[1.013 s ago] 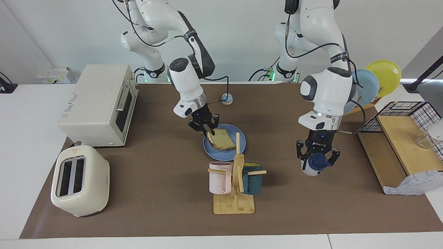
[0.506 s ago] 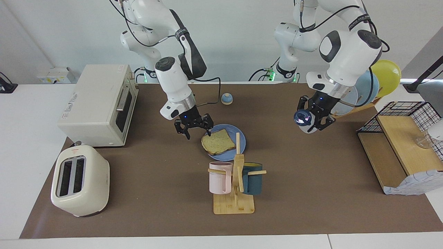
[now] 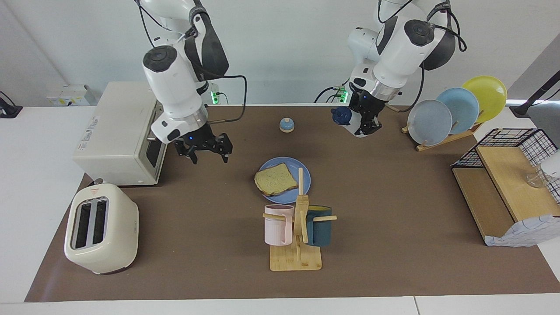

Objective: Put bread on plate and add seasoning

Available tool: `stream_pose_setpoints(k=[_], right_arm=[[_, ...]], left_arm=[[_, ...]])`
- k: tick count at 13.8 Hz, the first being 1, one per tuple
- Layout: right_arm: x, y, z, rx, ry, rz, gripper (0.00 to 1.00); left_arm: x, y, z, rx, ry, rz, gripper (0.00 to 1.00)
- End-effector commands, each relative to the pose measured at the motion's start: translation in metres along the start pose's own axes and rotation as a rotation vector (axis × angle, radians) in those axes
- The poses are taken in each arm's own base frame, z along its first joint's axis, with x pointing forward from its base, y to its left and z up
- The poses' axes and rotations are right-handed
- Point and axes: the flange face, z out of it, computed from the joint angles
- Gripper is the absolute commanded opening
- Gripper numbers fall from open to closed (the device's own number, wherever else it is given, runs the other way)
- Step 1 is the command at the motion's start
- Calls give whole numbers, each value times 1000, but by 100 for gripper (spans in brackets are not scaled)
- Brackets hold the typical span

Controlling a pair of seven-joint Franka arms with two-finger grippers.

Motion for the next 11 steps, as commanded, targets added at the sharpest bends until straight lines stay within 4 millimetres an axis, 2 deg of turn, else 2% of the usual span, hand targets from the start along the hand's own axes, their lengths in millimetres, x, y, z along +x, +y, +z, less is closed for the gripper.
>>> stream_pose_setpoints(k=[1,2,3,5,6,9,10,11], right_arm=[[-10,31,-49,-41,-47,-9,100],[-20,60,-71,-63,-51,-23,100],[-28,76,-82,-70,-78,-43,100],[-39,98,-119,-92,-83,-31,100],[-36,106,-119,-124,-81,-32,100],[-34,109,-108,-116,-79,-39,100],[-35,104,-108,-98,-84,-34,100],[-40,78,-109,-6,-115,-66,100]], left_arm=[[-12,31,12,22,28,55,0],[-12,36,12,18,27,62,0],[-14,40,7,16,34,69,0],[-21,44,4,11,40,74,0],[-22,45,3,7,38,73,0],[-21,49,1,6,40,79,0],[-21,50,-1,7,41,81,0],[-21,50,0,5,39,81,0]])
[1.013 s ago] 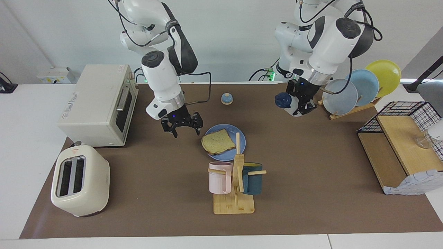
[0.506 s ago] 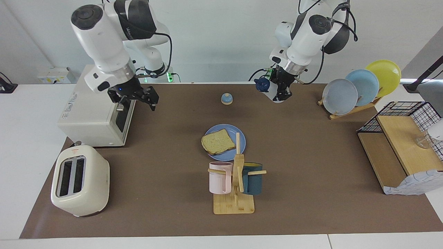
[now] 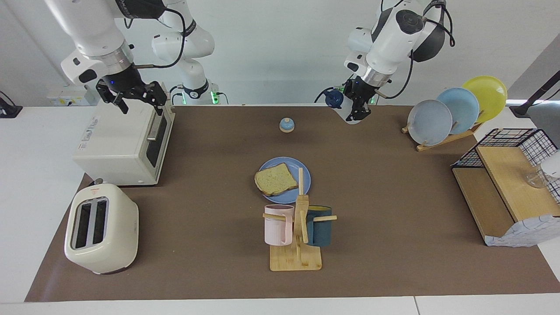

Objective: Put bread on plate and add seasoning

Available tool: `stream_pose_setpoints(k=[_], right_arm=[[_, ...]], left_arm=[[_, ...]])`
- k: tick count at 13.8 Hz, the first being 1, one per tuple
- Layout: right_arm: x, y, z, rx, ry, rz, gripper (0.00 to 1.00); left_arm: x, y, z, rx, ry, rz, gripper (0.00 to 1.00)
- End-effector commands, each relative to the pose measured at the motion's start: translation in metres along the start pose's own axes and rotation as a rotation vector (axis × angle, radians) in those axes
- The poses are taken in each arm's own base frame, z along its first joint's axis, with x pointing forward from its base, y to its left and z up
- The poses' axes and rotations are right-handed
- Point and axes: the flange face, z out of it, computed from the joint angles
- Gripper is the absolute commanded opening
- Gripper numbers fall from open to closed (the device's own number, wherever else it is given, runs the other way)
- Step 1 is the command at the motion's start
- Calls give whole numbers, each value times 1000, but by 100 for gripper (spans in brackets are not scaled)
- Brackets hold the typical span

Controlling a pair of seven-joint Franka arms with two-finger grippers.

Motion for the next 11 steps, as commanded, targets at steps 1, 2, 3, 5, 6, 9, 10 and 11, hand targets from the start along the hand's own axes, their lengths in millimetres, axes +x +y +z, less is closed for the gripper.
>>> stream_pose_setpoints(k=[1,2,3,5,6,9,10,11], right_arm=[[-8,-33,-4,180,-51,-53,100],[-14,-48,-6,282,-74,-64,100],[-16,-69,-9,357,-81,-68,100],[-22,-110,-9,362,-86,-142,100],[-19,-115,-13,362,-57,-159,100],[-47,-223,-27,462,6,-69,100],[-65,-263,-28,483,-3,26,100],[-82,-295,-30,504,2,67,100]], left_arm=[[-6,8,-3,6,-3,22,0],[-6,9,-2,4,-4,22,0],[-6,9,-2,4,-4,22,0],[-6,8,-2,4,-4,21,0],[-6,8,-2,4,-4,19,0],[-6,8,-3,5,-3,16,0],[-6,8,-3,7,-3,18,0],[-6,9,-3,6,-4,18,0]])
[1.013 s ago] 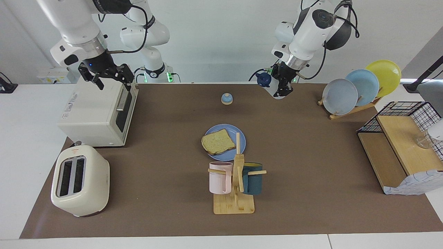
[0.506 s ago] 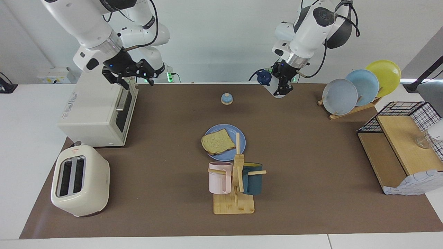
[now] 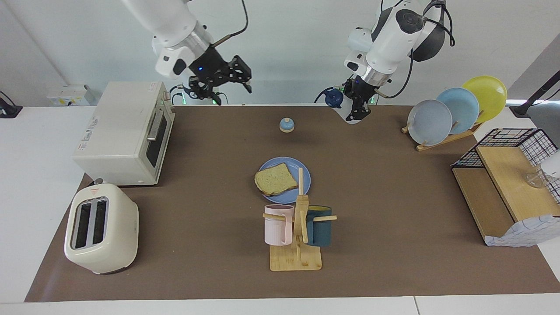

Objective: Put bread on plate and add seasoning

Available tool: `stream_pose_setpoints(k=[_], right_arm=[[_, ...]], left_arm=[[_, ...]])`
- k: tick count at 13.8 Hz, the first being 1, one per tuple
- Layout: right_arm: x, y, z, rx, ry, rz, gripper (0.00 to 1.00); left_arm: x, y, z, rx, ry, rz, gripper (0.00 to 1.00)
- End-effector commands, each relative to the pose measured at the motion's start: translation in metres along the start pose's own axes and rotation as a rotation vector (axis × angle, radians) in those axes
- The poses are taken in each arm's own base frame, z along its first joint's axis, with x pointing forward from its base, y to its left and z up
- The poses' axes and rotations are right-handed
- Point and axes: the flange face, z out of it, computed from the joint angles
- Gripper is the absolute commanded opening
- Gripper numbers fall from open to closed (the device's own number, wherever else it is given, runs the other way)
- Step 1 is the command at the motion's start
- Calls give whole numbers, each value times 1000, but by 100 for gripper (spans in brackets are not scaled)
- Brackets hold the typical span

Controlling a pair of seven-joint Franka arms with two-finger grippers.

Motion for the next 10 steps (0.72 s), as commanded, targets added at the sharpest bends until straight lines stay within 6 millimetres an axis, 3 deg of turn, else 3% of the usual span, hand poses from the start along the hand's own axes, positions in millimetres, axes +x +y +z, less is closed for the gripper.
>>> stream_pose_setpoints(k=[1,3,4,5,7,10], right_arm=[[-38,-74,36,61,18,98,100],[-56,-92,79,74,20,73,100],[-58,-94,88,76,23,72,95],[-60,-97,89,84,27,83,80],[-70,-110,102,101,23,103,62],[-68,-108,112,92,11,101,53]], left_arm=[[-6,8,-3,8,-2,16,0],[-5,8,-3,9,-1,14,0],[-5,8,-3,11,-1,13,0],[-5,8,-3,11,-1,13,0],[-5,7,-3,13,1,11,0],[-4,8,-3,15,1,14,0]])
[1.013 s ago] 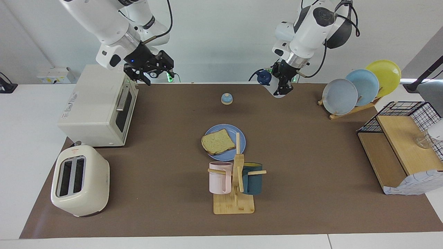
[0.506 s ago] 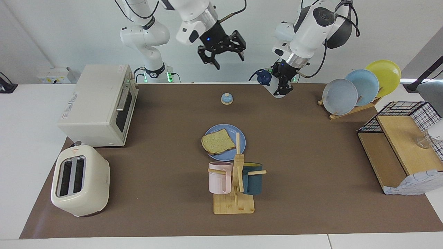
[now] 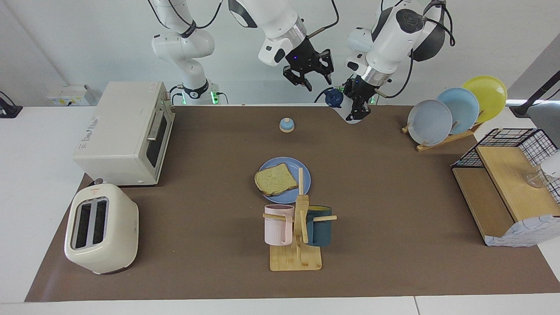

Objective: Put bread on plate and add seasoning

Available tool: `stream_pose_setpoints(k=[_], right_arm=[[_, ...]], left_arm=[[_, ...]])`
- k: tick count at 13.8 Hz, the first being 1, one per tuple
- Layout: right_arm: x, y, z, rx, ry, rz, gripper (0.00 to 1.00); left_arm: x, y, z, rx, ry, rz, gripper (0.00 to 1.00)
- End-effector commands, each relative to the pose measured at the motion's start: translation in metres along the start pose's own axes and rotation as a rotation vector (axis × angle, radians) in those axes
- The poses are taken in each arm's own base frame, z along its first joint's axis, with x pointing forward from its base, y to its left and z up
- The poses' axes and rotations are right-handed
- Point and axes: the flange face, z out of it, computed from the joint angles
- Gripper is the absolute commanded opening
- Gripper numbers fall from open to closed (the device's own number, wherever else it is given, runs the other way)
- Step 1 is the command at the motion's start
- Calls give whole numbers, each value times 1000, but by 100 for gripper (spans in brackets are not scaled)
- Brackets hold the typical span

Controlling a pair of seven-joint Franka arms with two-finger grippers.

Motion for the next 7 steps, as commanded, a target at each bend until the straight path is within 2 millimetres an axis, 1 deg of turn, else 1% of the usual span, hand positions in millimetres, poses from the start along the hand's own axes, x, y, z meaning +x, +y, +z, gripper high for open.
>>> stream_pose_setpoints(k=[1,3,7], right_arm=[[5,3,1,6,13,22,53],[6,0,-1,30,37,24,51],[14,1,-1,45,49,32,50]], left_arm=[[-4,8,-2,13,-1,13,0],[-4,8,-2,13,-1,13,0],[-4,7,-2,15,0,13,0]])
